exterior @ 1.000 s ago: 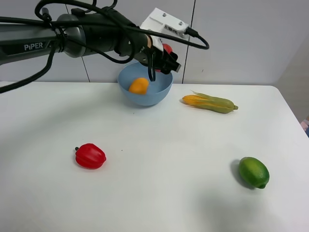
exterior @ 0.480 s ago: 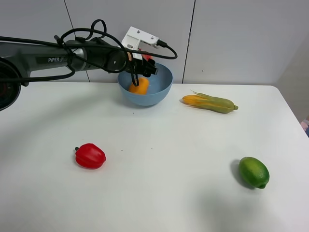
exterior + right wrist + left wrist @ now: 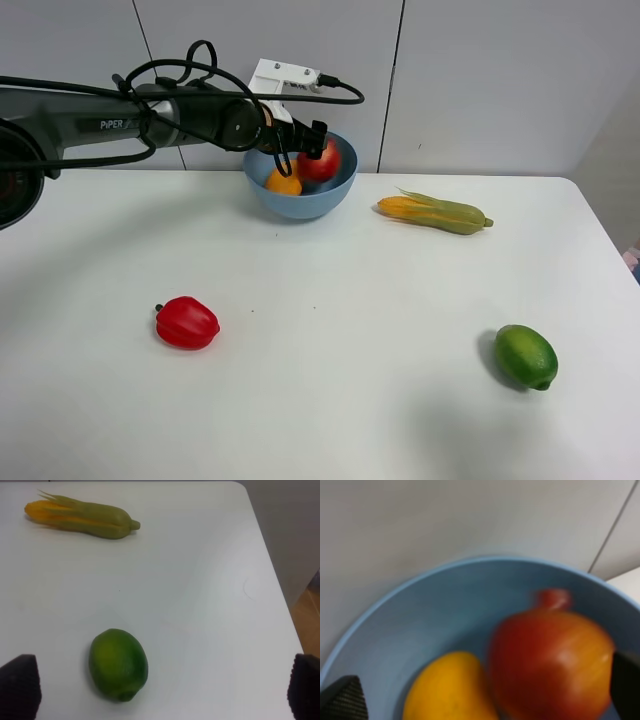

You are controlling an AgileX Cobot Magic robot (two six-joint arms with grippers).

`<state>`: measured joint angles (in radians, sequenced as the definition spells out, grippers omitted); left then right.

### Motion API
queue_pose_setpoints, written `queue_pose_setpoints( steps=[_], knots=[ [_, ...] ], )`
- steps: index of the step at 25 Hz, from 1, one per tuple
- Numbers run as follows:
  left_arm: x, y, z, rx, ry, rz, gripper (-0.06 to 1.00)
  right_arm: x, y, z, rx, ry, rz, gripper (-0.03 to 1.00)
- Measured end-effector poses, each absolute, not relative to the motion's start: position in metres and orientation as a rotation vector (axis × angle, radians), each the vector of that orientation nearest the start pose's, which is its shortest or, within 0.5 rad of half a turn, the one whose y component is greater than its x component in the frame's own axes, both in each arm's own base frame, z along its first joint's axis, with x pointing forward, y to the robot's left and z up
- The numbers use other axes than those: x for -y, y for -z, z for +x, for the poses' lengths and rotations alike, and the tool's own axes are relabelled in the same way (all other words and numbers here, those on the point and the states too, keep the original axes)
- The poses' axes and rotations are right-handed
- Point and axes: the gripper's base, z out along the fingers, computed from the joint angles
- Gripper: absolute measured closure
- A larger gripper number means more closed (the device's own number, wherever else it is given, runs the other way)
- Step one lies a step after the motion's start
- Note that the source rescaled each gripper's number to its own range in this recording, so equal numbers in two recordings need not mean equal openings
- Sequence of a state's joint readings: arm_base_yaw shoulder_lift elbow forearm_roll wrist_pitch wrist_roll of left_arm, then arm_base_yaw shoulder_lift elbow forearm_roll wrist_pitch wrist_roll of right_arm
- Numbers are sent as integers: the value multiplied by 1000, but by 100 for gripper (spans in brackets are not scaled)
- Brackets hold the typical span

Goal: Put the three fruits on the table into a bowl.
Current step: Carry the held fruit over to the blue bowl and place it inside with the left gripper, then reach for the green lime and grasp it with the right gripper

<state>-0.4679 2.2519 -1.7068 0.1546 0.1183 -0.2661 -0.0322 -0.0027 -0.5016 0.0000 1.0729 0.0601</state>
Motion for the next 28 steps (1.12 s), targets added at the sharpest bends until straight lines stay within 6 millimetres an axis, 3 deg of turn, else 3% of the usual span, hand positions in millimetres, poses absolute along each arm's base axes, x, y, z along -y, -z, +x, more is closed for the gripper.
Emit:
queue_pose_setpoints(
  steps=[4, 10, 14, 23, 28],
  knots=[
    [226, -200, 451, -2235, 273, 364, -3, 0, -277, -6, -2050, -11, 95, -3],
    [192, -283, 407, -2419, 131, 388, -3, 0, -277, -6, -2050, -17, 95, -3],
    [145, -315, 395, -2484, 18, 405, -3, 0, -277, -6, -2050, -18, 96, -3],
    [21, -355, 384, -2545, -183, 241, -3, 0, -277, -6, -2050, -18, 96, -3],
    [-7, -370, 345, -2551, -215, 155, -3, 0, -277, -6, -2050, -18, 96, -3]
  ],
)
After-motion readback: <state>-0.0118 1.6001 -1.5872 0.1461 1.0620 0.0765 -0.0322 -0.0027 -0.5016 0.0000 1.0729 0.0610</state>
